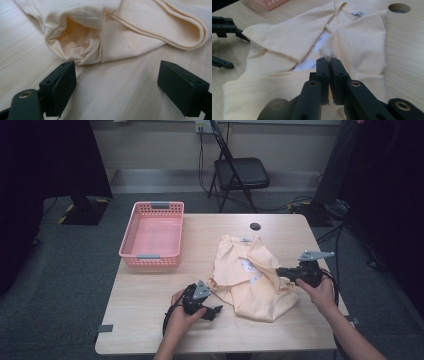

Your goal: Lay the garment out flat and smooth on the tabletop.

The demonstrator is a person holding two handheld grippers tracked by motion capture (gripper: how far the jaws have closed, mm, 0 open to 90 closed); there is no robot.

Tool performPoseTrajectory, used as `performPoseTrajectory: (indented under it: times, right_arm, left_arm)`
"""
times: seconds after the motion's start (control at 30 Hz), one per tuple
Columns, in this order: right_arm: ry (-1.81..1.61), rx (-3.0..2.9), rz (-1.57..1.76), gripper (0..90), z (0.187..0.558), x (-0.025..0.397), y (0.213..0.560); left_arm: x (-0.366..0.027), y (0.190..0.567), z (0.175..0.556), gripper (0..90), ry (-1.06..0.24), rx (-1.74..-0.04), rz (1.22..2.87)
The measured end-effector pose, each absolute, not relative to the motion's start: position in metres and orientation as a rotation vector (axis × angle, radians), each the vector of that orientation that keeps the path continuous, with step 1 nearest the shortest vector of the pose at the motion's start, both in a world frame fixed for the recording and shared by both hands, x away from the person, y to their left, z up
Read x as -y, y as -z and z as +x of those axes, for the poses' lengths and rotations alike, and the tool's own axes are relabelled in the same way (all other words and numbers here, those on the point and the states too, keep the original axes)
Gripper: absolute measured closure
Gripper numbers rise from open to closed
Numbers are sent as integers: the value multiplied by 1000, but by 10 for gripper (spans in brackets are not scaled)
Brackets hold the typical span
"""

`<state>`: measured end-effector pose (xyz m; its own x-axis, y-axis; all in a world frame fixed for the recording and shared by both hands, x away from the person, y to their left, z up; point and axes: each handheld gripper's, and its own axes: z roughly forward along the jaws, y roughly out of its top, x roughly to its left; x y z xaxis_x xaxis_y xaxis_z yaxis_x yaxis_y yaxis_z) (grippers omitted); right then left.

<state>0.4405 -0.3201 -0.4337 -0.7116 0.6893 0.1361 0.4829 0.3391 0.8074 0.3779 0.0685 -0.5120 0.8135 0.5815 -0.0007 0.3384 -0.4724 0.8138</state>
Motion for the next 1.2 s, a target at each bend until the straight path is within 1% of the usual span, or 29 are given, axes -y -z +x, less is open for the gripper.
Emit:
performPoseTrajectory:
  times: [0.53, 1.2]
  right_arm:
    - [-1355, -2230, 1195, 868, 466, 372, 410]
    - [-1283, -2072, 1379, 868, 486, 432, 429]
  left_arm:
    - [-69, 512, 377, 154, -348, -681, 2105]
    - [-69, 512, 377, 154, -348, -681, 2105]
